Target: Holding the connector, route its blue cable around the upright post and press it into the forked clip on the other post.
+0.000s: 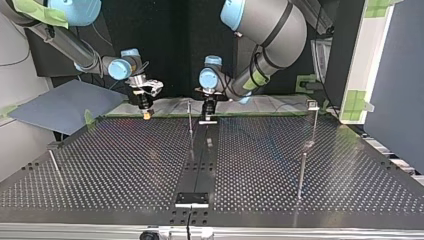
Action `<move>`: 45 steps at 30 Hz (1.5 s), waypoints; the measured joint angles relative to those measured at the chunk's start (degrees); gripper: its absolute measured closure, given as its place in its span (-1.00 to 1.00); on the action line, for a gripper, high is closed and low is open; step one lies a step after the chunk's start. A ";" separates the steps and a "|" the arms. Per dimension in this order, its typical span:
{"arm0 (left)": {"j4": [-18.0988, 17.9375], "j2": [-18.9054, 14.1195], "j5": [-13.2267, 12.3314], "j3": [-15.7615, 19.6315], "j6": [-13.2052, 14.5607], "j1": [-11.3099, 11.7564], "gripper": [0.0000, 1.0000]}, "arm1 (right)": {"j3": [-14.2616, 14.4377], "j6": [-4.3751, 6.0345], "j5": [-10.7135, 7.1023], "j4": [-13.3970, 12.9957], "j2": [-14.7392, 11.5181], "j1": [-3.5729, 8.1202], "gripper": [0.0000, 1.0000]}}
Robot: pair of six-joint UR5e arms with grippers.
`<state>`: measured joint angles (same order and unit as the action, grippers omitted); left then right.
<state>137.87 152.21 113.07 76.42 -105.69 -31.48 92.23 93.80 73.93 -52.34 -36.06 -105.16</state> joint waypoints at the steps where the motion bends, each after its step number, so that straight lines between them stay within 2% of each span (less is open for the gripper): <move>1: 0.47 -0.01 -0.06 0.01 0.23 0.04 -0.62 | -0.01 0.00 -0.02 0.01 0.01 0.00 1.00; 2: 0.88 -0.02 -0.05 0.01 0.40 0.08 -0.78 | -0.01 0.01 -0.04 0.02 0.02 0.00 1.00; 3: 1.29 -0.02 0.02 0.01 0.53 0.10 -0.78 | -0.01 0.03 -0.07 0.02 0.02 0.00 1.00; 4: 1.86 -0.02 0.23 0.01 0.61 0.13 -0.91 | 0.00 0.05 -0.13 0.02 0.03 0.00 1.00; 9: 3.95 -0.08 1.59 0.00 0.57 0.30 -0.96 | -0.03 0.18 -0.50 -0.10 0.00 0.00 1.00; 12: 5.17 -0.30 1.33 0.22 0.71 0.35 -0.96 | -0.05 0.28 -0.65 -0.08 -0.01 0.00 1.00; 16: 5.97 -1.61 -0.23 1.60 1.16 0.30 -0.96 | -0.03 0.33 -0.76 0.01 0.00 0.02 1.00; 25: 3.12 -5.83 -4.52 5.82 2.37 -0.78 -0.96 | -0.04 0.34 -0.79 0.07 0.02 0.03 1.00; 34: 4.88 -9.47 -8.50 9.80 4.92 -1.65 -0.96 | -0.07 0.35 -0.79 0.41 -0.01 0.02 1.00; 40: 5.10 -10.02 -10.28 12.73 6.57 -1.84 -0.96 | -0.07 0.35 -0.79 0.48 0.01 0.04 1.00; 45: 5.06 -10.04 -11.01 13.72 7.10 -2.24 -0.96 | -0.07 0.35 -0.79 0.61 -0.02 0.04 1.00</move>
<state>142.93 142.17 102.06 90.15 -98.59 -33.72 92.16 94.14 73.13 -51.73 -36.08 -105.12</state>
